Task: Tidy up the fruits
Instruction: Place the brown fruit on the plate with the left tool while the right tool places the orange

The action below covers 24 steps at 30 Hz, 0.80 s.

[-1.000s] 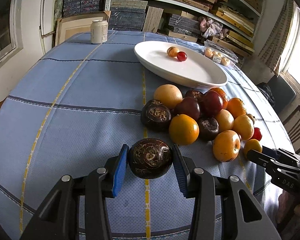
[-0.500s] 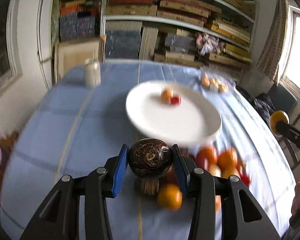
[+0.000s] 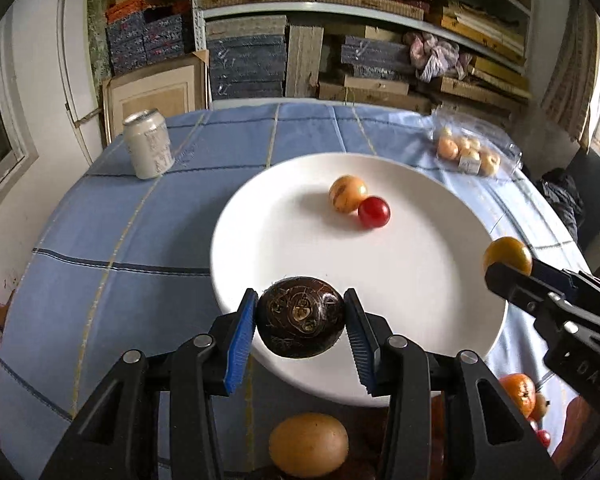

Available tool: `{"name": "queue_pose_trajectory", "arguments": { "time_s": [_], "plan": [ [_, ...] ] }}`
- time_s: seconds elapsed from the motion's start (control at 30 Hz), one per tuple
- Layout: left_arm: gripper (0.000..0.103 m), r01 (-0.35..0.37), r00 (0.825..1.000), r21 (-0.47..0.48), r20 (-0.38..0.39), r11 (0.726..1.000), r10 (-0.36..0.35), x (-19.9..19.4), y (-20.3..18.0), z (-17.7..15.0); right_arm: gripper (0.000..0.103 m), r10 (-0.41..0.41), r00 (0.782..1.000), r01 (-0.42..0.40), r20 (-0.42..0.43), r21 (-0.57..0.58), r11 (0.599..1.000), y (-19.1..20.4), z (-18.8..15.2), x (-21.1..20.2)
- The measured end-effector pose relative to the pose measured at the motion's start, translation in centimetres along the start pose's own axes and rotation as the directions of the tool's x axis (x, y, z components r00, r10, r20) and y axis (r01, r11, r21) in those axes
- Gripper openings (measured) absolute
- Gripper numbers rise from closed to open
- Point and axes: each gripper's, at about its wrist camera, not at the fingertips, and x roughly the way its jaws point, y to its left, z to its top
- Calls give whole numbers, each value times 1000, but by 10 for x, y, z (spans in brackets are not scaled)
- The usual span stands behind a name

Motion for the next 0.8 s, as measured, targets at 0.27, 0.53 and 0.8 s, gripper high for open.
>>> {"name": "queue_pose_trajectory", "arguments": {
  "time_s": [0.27,0.53,0.8],
  "plan": [
    [45,8,999,-7,-50,1000,-8,18,5,-1,37,-19,998,16,-65,-46,999,6,-6,24],
    [61,10,1000,-9,19,1000,-10,-6,8,0,52,23,995,-23,92,0,1000,-2,3,-23],
    [70,34,979,-136,203,990,-6,-90,47,-18,68,23,915,-43,403,42,998,-17,-8,-139]
  ]
}}
